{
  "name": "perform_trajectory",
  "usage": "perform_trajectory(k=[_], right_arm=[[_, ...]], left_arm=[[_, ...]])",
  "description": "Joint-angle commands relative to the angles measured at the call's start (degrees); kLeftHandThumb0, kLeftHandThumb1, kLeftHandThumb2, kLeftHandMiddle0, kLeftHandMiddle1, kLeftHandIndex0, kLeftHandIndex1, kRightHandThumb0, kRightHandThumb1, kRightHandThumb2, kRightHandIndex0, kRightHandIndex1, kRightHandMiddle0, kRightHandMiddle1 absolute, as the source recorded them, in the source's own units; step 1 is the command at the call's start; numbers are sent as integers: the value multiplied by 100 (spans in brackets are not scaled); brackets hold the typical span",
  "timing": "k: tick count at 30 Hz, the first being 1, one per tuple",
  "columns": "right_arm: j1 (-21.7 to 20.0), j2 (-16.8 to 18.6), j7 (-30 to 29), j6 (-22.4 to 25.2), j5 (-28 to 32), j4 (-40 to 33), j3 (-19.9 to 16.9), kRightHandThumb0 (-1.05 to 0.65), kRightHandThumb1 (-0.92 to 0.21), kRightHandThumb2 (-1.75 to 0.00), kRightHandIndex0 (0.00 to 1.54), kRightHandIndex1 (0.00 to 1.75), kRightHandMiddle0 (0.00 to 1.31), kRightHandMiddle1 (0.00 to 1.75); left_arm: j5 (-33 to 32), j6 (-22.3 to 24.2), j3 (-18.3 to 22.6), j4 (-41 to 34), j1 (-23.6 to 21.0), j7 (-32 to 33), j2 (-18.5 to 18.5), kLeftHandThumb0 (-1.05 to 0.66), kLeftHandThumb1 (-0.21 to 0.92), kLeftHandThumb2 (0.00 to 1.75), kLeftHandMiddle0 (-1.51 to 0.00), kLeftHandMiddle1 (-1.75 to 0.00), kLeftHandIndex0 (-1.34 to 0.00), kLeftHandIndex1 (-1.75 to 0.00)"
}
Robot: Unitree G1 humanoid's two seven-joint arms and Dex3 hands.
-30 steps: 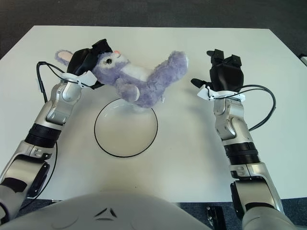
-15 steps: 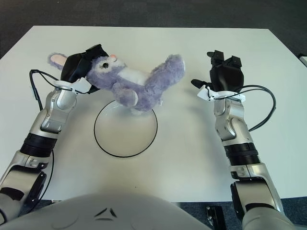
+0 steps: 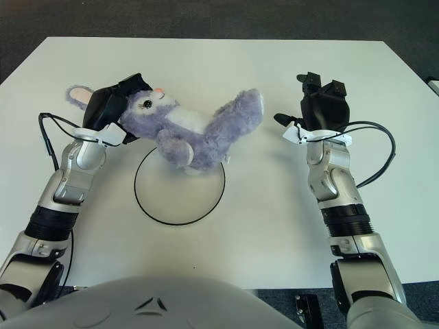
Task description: Put the doll into the plate.
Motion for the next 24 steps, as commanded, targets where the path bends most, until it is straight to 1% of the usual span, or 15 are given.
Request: perform_trajectory(k=[1, 3, 5, 6, 8, 9, 11, 12, 20, 24], right_arm=[[-29, -77, 36, 31, -89, 6, 28, -65, -81, -54, 3, 121, 0, 69], [-34, -80, 32, 21, -86, 26, 30, -65, -81, -54, 3, 121, 0, 68], [-44, -81, 28, 10, -77, 51, 31, -65, -81, -54, 3, 122, 0, 68], [-52, -80, 24, 6, -73, 67, 33, -64, -81, -54, 3, 122, 0, 68], [-64, -76, 14, -2, -68, 96, 37, -64, -81, -54, 3, 122, 0, 68], [-68, -71, 9, -5, -63, 110, 39, -64, -81, -54, 3, 123, 0, 68], [-75, -58, 0, -8, -59, 133, 47, -64, -81, -54, 3, 123, 0, 68], [-76, -53, -2, -8, -58, 138, 50, -64, -81, -54, 3, 123, 0, 68], [-102, -44, -75, -36, -92, 223, 104, -66, -83, -53, 2, 124, 0, 69], [-136, -66, -121, -68, -99, 324, 132, -66, -84, -52, 2, 124, 0, 69]], left_arm=[[-143, -107, 132, -232, 169, -20, 1, -1, -9, 165, -85, -175, -91, -140], [-227, -179, 158, -315, 292, -25, -4, -1, -9, 164, -87, -175, -94, -133], [-304, -260, 184, -382, 397, -21, -11, -1, -11, 167, -88, -175, -93, -137], [-329, -290, 194, -392, 420, -18, -15, -1, -11, 170, -88, -175, -89, -145], [-347, -336, 206, -379, 430, -3, -22, -1, -12, 172, -89, -175, -85, -152], [-340, -367, 208, -370, 438, 20, -22, -1, -10, 173, -88, -174, -81, -160], [-310, -436, 208, -331, 436, 72, -26, 0, -9, 173, -88, -171, -77, -167], [-293, -466, 207, -311, 431, 93, -29, 0, -9, 172, -89, -166, -76, -170], [-276, -952, 214, 22, 342, 308, -48, 0, -8, 167, -93, -152, -74, -174], [-315, -1146, 229, 158, 332, 347, -56, 0, -8, 168, -93, -152, -74, -175]])
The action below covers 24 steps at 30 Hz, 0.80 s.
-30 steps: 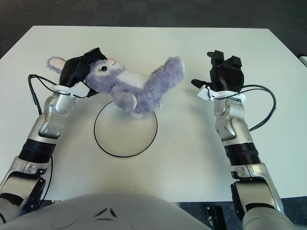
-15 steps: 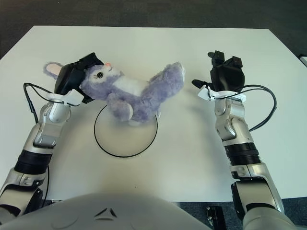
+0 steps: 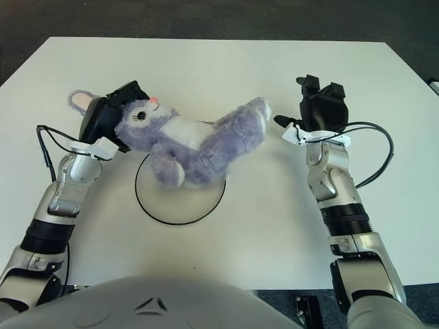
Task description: Put the doll into the plate.
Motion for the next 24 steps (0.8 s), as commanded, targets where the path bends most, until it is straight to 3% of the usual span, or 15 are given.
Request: perform_trajectory(k=[1, 11, 16, 24], right_arm=[[-114, -66, -105, -67, -60, 143, 19, -66, -84, -52, 2, 124, 0, 69], [-195, -81, -202, -203, 17, 294, -27, -63, -82, -53, 1, 126, 0, 73], [-225, -85, -187, -230, 36, 336, -37, -63, -81, -54, 2, 124, 0, 72], [-267, -98, -145, -242, 79, 395, -52, -63, -80, -55, 2, 119, 0, 70]], left_arm=[[-60, -236, 88, 130, -72, 131, -6, 0, -8, 168, -93, -152, -74, -175], [-80, -632, 152, 241, -31, 114, 21, 0, -8, 167, -95, -149, -73, -175], [-108, -710, 154, 265, -32, 11, 36, 0, -7, 172, -89, -166, -72, -174], [-96, -667, 96, 313, -79, -146, 73, 0, -8, 168, -86, -174, -82, -153]])
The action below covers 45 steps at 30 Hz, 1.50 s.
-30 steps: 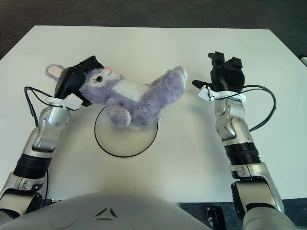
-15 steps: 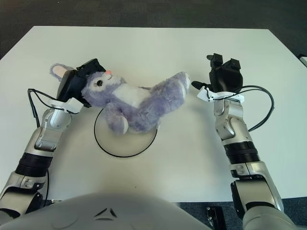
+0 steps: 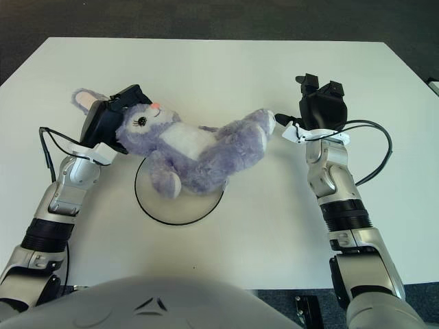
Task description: Put the doll into the plate.
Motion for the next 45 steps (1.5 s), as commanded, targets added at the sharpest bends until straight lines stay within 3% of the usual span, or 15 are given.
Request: perform_trajectory(k=[1, 7, 14, 16, 19, 26, 34, 41, 43, 45], right_arm=[[-102, -92, -19, -32, 38, 86, -53, -63, -80, -55, 2, 119, 0, 70], [-137, -142, -15, -85, 82, 135, -73, -64, -80, -55, 3, 119, 0, 72], [-141, -207, -28, -204, 145, 174, -100, -62, -78, -56, 5, 118, 0, 76], [-152, -226, -9, -239, 174, 161, -121, -61, -77, -57, 6, 115, 0, 77], [-159, -251, 46, -266, 224, 99, -167, -60, -74, -60, 7, 107, 0, 79], [-192, -249, 107, -279, 318, 114, -245, -57, -68, -67, 8, 95, 0, 80], [-301, -316, 256, -148, 356, 146, -302, -57, -65, -72, 7, 85, 0, 75], [-352, -243, 373, 132, 442, 55, -382, -54, -60, -75, 3, 92, 0, 72], [-356, -247, 385, 160, 432, 28, -377, -53, -58, -76, 2, 95, 0, 73], [-362, -249, 396, 179, 427, 15, -372, -52, -58, -77, 3, 97, 0, 74]], left_arm=[[-20, 8, -11, 40, -89, -124, 60, -1, -7, 166, -85, -174, -86, -146], [67, 30, -47, 78, -166, -160, 51, -1, -4, 157, -82, -175, -92, -130], [276, 128, -84, 122, -220, -45, -31, -2, 0, 151, -80, -175, -91, -126], [337, 163, -86, 126, -249, -14, -67, -1, 2, 156, -75, -174, -81, -148], [399, 204, -96, 128, -274, 30, -116, -1, 4, 160, -71, -174, -73, -165], [453, 233, -108, 128, -298, 80, -206, -1, 5, 159, -70, -173, -70, -171], [271, 226, -87, 7, -230, -56, -256, -1, 22, 137, -61, -168, -60, -166], [-66, 205, -27, -297, -101, -427, -82, -1, 42, 113, -48, -166, -47, -164], [-164, 263, -8, -441, -60, -611, -2, 29, 32, 128, -59, -171, -33, -142], [-238, 308, 1, -522, -42, -771, 69, 36, 35, 120, -61, -165, -26, -135]])
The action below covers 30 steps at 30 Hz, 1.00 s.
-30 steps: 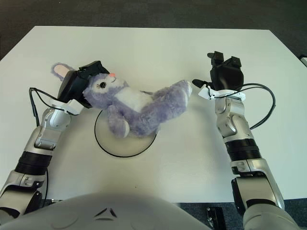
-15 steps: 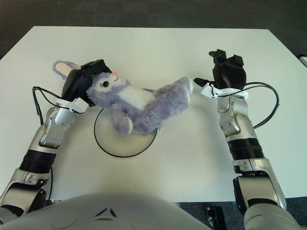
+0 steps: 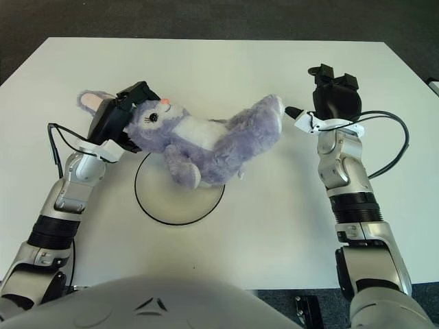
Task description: Put the doll into the plate.
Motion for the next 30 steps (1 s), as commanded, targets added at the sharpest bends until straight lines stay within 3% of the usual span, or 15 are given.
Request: perform_trajectory(k=[1, 4, 5, 6, 9, 11, 15, 19, 24, 30], right_arm=[[-92, -21, 46, 66, 68, -84, -59, -52, -57, -78, 2, 98, 0, 75], [-102, -21, 87, 82, 110, -109, -85, -50, -55, -80, 2, 98, 0, 76], [-104, -21, 97, 82, 125, -114, -93, -49, -53, -82, 2, 97, 0, 76], [-103, -26, 106, 76, 138, -123, -100, -49, -52, -83, 2, 96, 0, 75], [-89, -46, 118, 72, 149, -151, -103, -48, -52, -84, 1, 95, 0, 75], [-76, -60, 125, 82, 146, -175, -101, -49, -52, -84, 0, 94, 0, 74], [-49, -112, 119, 93, 49, -220, -61, -52, -55, -82, 0, 99, 0, 74], [-45, -172, 138, 106, -43, -232, -11, -56, -62, -75, 0, 116, 0, 76], [-54, -213, 152, 86, -70, -215, 10, -59, -65, -71, 0, 127, 0, 79], [-29, -233, 139, 27, -67, -236, -2, -58, -65, -70, 0, 128, 0, 83]], left_arm=[[-196, 83, 82, -253, 49, -282, 170, 38, 41, 109, -61, -160, -22, -131], [-314, 105, 106, -372, 72, -571, 356, 39, 52, 89, -60, -152, -18, -127], [-354, 107, 117, -403, 78, -659, 412, 0, 49, 84, -54, -148, -17, -124], [-413, 103, 132, -441, 86, -780, 493, -26, 47, 82, -49, -146, -16, -123], [-572, 104, 159, -532, 100, -1087, 683, -61, 47, 79, -41, -131, -11, -120], [-671, 116, 170, -580, 106, -1251, 779, -71, 49, 76, -38, -119, -9, -119], [-998, 101, 166, -604, 89, -1693, 1015, -81, 53, 69, -32, -82, -3, -114], [-1182, -252, 187, -388, -12, -1901, 1232, -82, 53, 67, -29, -63, 0, -107], [-1379, -779, 182, -22, -150, -2054, 1398, -81, 53, 68, -28, -54, 0, -97], [-1507, -1146, 187, 242, -251, -2269, 1597, -85, 59, 62, -24, -44, 0, -88]])
